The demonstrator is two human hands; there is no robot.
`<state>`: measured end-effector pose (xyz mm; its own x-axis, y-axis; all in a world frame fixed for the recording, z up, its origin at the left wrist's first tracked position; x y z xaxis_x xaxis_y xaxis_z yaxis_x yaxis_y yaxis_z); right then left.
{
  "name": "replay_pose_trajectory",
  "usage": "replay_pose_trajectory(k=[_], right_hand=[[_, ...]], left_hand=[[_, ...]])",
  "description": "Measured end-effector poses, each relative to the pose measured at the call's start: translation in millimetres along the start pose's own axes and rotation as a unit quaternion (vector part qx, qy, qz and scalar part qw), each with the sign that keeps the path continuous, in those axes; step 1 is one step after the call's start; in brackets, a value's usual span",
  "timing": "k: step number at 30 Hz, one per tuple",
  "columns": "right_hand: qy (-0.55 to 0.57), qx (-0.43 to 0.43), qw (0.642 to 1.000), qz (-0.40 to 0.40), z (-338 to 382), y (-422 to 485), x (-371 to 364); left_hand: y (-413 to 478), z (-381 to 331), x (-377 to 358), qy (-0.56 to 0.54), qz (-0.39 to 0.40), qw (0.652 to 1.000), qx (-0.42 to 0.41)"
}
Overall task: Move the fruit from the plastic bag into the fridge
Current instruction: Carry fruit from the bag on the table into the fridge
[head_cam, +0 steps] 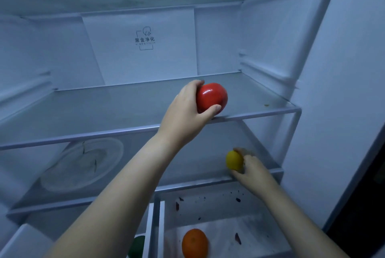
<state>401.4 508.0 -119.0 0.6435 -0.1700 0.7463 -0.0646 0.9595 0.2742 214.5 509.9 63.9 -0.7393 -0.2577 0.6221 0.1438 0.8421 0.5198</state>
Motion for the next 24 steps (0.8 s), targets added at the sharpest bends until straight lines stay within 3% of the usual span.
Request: replay_pose_trajectory(k=[10, 24], right_hand=[[-0.002, 0.046, 0.996, -0.078, 1.2, 6.6, -14.6], [0.022, 0.027, 0.995, -0.098, -3.6, -0.6, -11.6]], left_hand=[[8.1, 8.5, -18.0, 0.058, -0.033, 0.997, 0.039], [9.9, 13.1, -22.7, 0.113, -0.042, 0.992, 0.032]])
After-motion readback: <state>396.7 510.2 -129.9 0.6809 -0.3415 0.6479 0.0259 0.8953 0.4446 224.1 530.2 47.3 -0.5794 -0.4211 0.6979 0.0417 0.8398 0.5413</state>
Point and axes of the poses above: each hand's wrist, its own y-axis towards the middle knuckle, its own x-axis out of the back of the hand, z = x × y, the point moved 4 cm from there along y, towards the middle knuckle, and after that the axes turned 8 degrees about x, right-handed, at the moved point
